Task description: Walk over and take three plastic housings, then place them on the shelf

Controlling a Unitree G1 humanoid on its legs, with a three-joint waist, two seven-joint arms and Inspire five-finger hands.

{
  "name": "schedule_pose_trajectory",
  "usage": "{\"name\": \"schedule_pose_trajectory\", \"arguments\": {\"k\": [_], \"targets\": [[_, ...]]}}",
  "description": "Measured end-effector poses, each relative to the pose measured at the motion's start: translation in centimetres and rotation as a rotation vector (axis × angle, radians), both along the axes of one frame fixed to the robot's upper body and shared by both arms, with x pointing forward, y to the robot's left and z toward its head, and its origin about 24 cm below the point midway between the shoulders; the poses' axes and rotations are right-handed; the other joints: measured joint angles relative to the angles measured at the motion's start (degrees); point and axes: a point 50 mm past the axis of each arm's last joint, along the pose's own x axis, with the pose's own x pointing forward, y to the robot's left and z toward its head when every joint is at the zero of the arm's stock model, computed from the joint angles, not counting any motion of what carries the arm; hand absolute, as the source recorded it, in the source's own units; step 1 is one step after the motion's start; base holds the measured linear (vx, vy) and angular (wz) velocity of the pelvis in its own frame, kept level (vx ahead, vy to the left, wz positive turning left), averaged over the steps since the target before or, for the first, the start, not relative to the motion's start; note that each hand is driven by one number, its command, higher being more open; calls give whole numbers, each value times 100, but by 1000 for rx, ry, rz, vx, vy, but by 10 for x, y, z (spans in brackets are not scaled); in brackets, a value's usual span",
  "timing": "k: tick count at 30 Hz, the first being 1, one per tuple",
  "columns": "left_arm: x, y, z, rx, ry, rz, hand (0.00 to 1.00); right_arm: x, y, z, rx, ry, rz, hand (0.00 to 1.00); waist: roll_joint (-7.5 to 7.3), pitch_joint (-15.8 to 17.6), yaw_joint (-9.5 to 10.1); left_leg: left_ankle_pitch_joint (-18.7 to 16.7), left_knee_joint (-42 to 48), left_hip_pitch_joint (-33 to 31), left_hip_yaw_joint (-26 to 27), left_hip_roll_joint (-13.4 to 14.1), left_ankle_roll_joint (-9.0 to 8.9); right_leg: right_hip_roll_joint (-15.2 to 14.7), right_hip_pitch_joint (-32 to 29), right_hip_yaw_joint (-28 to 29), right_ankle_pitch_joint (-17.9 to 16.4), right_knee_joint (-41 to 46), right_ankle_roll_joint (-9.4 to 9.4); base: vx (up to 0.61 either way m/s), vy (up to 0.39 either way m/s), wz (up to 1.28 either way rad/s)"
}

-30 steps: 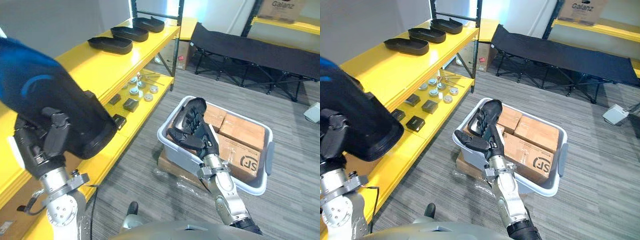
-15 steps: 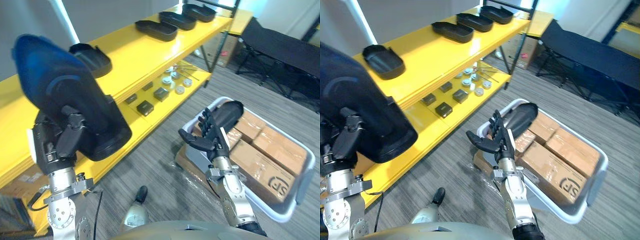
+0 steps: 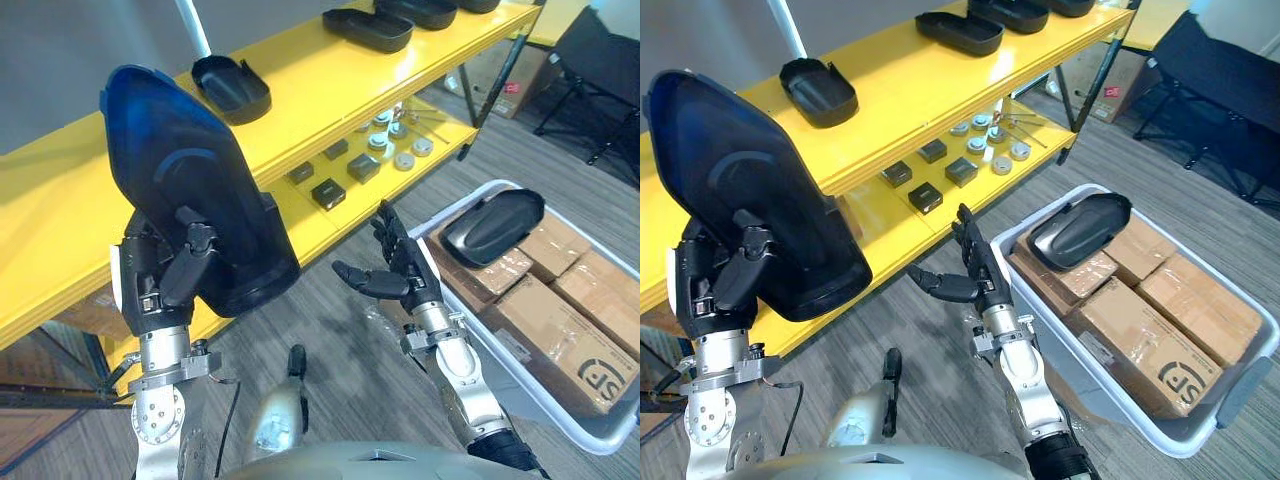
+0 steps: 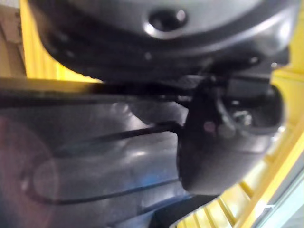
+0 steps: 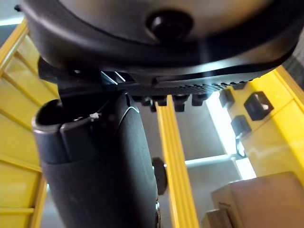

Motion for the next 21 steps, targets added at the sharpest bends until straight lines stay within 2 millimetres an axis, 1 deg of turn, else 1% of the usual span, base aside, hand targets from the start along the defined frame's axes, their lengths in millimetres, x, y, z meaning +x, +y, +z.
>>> {"name": "schedule_pose_trajectory", "arguments": {"k": [1,2,3,4,5,6,7,8,9,10,11,12,14,15,16,17,18,19,20,21], "targets": [[0,3,2,10,-12,8,0,1,3,8,25,-34,2,100,-134,35,49,-218,294,-129,13,-130,86,-56,92,-26,24,-149,-320,138,93,21],[0,6,2,11,-13,21,0,3,3,16,29,-69,5,100,-130,94,75,-470,566,-165,14,-168,119,-76,194,-13,341,-39,-802,173,144,26],[-1,6,2,7,-13,27,0,3,2,18,27,-79,4,100,-93,81,59,-547,649,-160,-48,-190,173,-143,133,30,603,225,-849,167,213,29],[-1,6,4,15,-18,25,0,4,1,19,28,-87,-4,100,-80,35,60,-660,689,-93,-113,-226,232,-286,-82,180,997,740,-941,199,277,34],[-1,8,10,39,-41,31,0,4,-1,23,35,-111,-11,100,-119,9,92,-787,600,62,-122,-305,314,-448,-312,478,1578,1289,-1097,220,277,29],[-1,10,12,48,-51,42,0,5,-1,25,37,-124,-11,100,-125,7,76,-808,540,147,-145,-345,343,-513,-443,657,1890,1535,-1155,277,248,36],[-1,15,18,81,-68,73,0,7,-1,30,43,-152,-5,100,-101,20,-39,-824,360,349,-293,-417,391,-552,-760,1088,2091,2214,-959,226,169,45],[1,18,21,101,-79,88,0,8,0,32,44,-166,2,100,-42,56,-106,-831,280,443,-467,-423,421,-492,-947,1224,1692,2660,-849,266,118,63],[3,23,27,102,-104,125,0,11,0,37,33,-191,15,100,-37,60,-206,-815,126,697,-653,-432,546,-210,-1232,1386,847,3208,-917,248,61,62],[7,25,32,91,-137,146,0,12,-3,44,4,-228,3,100,46,98,-228,-844,22,959,-824,-423,585,191,-1383,1411,340,3178,-944,302,66,65],[11,25,37,85,-166,150,0,13,-7,53,-22,-280,-20,100,93,114,-234,-861,-40,1109,-962,-422,607,500,-1503,1431,109,2849,-1018,333,51,95],[18,24,45,83,-211,140,0,14,-15,75,-50,-391,-78,100,133,99,-300,-923,-71,1199,-1268,-457,563,982,-1759,1683,-19,2053,-1042,279,-1,101],[23,23,49,85,-232,132,0,16,-22,96,-49,-486,-110,100,137,101,-429,-952,-68,1245,-1553,-526,555,1191,-1973,2106,6,1608,-1002,179,-62,106],[27,22,49,82,-234,124,0,16,-28,110,-53,-551,-138,100,139,99,-512,-981,-52,1309,-1736,-583,514,1257,-2117,2416,53,1451,-925,231,-151,141],[33,21,45,76,-203,118,0,16,-38,127,-78,-634,-189,100,79,67,-563,-1015,-17,1442,-2004,-689,397,1255,-2169,2704,158,1227,-770,232,-180,143],[33,23,42,76,-179,122,0,16,-44,135,-81,-673,-210,100,-10,-27,-550,-1071,-6,1476,-2146,-771,320,1159,-2143,2662,223,1000,-717,244,-217,118],[32,23,40,76,-166,124,0,15,-47,138,-82,-693,-223,100,-78,-103,-531,-1111,19,1460,-2236,-832,280,1121,-2094,2626,264,777,-710,230,-251,101],[32,25,39,78,-150,130,0,15,-55,144,-92,-724,-248,100,-314,-242,-533,-1375,165,1354,-2121,-906,248,1002,-1791,2446,821,208,-791,289,-392,129],[33,23,31,49,-111,127,0,15,-63,145,-108,-725,-270,100,-128,-245,-542,-1649,526,1196,-1270,-411,193,1125,-1444,2020,1022,-101,-720,234,-329,130],[32,22,28,46,-94,121,0,15,-66,146,-97,-723,-275,100,-30,-250,-549,-1678,662,1126,-817,-161,146,1220,-1281,1852,1029,-268,-718,173,-280,106]]}}
